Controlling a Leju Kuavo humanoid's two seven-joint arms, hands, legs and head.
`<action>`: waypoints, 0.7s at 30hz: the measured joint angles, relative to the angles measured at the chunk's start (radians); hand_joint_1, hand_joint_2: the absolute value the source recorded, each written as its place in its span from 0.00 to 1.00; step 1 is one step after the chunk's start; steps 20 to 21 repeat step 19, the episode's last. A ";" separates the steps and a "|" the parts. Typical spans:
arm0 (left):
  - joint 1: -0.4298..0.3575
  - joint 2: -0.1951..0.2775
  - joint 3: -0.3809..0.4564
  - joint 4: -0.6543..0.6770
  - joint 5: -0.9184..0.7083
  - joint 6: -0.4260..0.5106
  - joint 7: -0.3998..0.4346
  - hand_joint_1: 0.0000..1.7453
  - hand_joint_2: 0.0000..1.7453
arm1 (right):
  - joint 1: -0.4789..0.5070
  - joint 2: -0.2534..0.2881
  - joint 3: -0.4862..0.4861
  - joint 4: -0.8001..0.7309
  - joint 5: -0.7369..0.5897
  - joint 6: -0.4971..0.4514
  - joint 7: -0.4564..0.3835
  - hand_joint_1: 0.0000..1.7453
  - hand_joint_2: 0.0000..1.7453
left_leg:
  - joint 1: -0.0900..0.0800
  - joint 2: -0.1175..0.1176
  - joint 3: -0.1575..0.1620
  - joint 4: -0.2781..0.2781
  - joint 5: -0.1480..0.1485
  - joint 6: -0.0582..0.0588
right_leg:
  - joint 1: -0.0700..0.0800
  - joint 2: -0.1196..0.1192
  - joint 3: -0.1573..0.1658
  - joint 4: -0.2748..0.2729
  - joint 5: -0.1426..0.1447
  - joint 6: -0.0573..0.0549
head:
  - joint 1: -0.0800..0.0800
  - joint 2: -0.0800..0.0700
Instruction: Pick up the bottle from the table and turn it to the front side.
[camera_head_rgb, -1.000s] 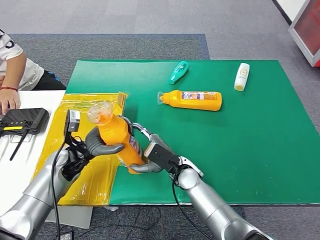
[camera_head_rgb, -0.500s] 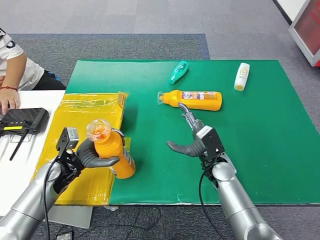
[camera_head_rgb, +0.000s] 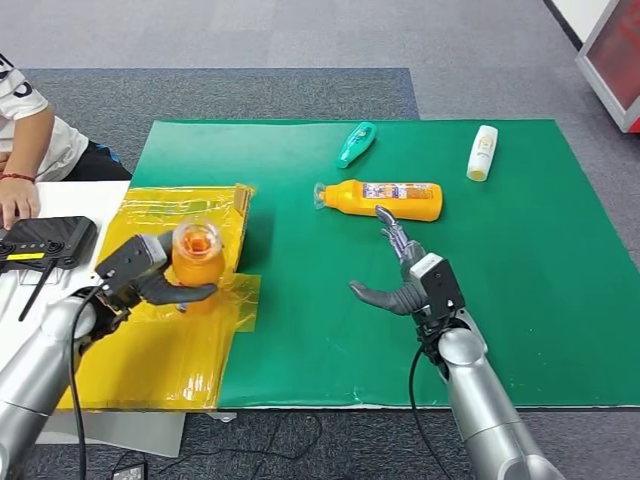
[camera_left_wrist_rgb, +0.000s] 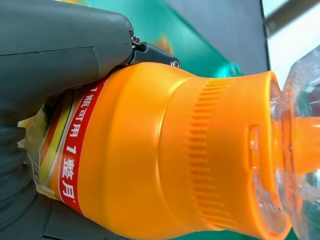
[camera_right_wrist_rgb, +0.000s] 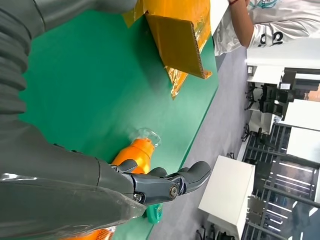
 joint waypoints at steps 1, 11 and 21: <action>-0.018 0.008 0.002 0.000 -0.004 0.002 0.011 1.00 1.00 | 0.000 0.000 -0.002 0.000 0.002 0.000 0.000 0.00 1.00 | 0.000 0.000 0.000 0.000 0.000 0.000 | 0.000 0.000 0.000 0.000 0.000 0.000 | 0.000 0.000; -0.145 0.034 -0.009 0.018 -0.010 -0.040 0.066 1.00 1.00 | -0.003 0.000 -0.003 0.007 0.015 0.002 0.000 0.00 1.00 | 0.000 0.000 -0.001 0.000 0.000 0.000 | 0.000 0.000 0.000 0.000 0.001 0.000 | 0.000 0.000; -0.160 0.076 -0.042 0.093 0.236 -0.274 0.009 1.00 1.00 | -0.044 0.004 0.028 0.042 0.010 0.018 -0.013 0.00 1.00 | 0.000 0.001 -0.002 0.000 0.000 0.000 | 0.000 0.001 -0.002 0.000 0.001 0.000 | 0.000 0.000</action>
